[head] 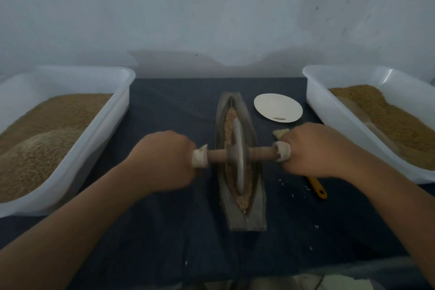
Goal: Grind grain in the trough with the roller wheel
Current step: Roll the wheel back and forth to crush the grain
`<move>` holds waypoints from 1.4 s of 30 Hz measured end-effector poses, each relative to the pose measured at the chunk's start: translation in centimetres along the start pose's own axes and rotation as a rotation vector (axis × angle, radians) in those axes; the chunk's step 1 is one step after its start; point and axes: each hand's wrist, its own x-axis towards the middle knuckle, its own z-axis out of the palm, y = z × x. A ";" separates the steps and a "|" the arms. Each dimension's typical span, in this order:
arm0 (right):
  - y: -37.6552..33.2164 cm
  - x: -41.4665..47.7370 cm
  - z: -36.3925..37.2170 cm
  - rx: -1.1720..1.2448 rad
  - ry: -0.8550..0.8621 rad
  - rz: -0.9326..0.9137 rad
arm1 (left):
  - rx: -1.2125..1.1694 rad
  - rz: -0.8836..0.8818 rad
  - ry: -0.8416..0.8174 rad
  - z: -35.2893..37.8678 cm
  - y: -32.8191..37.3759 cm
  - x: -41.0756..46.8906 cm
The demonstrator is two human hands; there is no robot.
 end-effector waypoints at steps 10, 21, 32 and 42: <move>0.2 8.8 0.4 -0.062 0.252 0.195 | 0.051 -0.175 0.035 -2.3 0.1 10.7; -0.4 1.5 1.1 -0.080 0.121 0.036 | 0.021 -0.086 -0.030 -0.4 0.4 1.5; -0.6 3.7 -0.3 -0.035 0.151 0.038 | -0.017 -0.170 -0.018 0.1 0.3 4.0; -0.2 5.8 1.1 -0.047 0.223 0.116 | 0.084 -0.172 0.091 -0.2 0.3 6.0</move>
